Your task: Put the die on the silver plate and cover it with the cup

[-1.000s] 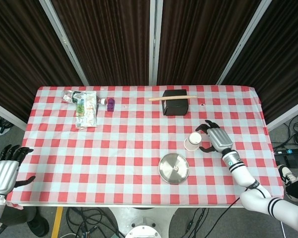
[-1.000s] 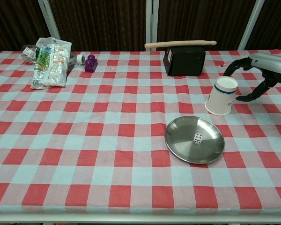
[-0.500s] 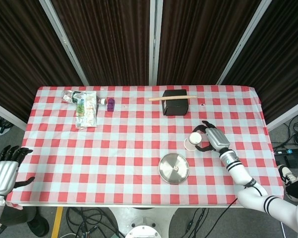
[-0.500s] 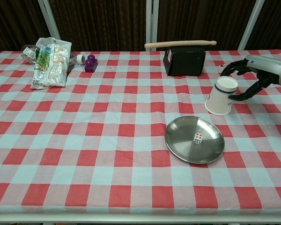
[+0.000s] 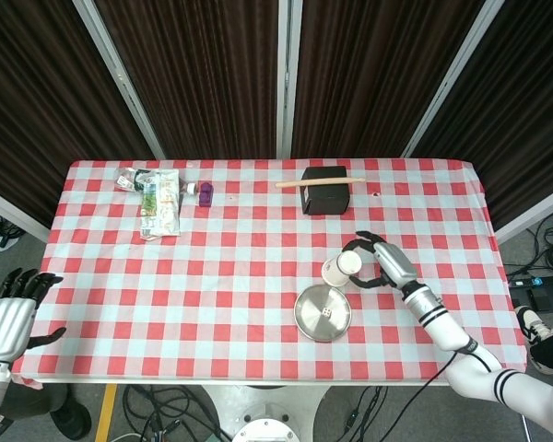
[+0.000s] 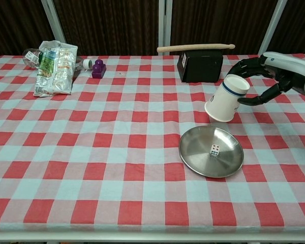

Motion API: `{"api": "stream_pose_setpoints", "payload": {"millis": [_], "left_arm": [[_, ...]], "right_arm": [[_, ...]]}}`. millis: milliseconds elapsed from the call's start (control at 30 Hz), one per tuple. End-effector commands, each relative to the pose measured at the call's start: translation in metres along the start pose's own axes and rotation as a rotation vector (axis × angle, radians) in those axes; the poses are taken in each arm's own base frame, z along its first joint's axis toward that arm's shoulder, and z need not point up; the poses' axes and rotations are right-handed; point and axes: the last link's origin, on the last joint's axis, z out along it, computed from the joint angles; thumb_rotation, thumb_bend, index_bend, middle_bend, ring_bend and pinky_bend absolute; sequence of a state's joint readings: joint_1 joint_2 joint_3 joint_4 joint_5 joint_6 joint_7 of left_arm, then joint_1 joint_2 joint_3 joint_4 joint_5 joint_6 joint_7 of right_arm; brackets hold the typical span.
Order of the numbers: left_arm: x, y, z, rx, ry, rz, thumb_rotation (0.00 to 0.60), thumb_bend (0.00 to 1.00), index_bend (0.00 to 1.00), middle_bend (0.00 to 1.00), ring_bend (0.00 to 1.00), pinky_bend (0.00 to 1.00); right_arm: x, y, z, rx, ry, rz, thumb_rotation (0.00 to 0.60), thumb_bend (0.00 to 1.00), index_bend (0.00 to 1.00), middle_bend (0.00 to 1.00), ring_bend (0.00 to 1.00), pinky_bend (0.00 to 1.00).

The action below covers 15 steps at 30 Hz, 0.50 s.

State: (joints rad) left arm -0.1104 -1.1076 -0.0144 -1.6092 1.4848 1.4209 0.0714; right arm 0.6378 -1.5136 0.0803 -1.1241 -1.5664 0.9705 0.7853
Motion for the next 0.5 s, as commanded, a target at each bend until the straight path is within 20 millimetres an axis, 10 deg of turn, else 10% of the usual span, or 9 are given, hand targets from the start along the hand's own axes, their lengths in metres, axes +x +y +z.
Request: {"api": "stream_pose_setpoints", "payload": {"millis": [33, 500], "left_arm": [[0.001, 0.0, 0.001, 0.0, 0.0, -0.001, 0.6, 0.0, 0.21, 0.19, 0.11, 0.08], [-0.002, -0.003, -0.006, 0.012, -0.003, -0.016, 0.6, 0.0, 0.21, 0.19, 0.11, 0.08]], "right_arm": [[-0.014, -0.013, -0.017, 0.098, -0.085, 0.001, 0.6, 0.28, 0.54, 0.34, 0.09, 0.1], [-0.063, -0.017, -0.024, 0.165, -0.21, -0.272, 0.6, 0.28, 0.54, 0.34, 0.09, 0.1]]}}
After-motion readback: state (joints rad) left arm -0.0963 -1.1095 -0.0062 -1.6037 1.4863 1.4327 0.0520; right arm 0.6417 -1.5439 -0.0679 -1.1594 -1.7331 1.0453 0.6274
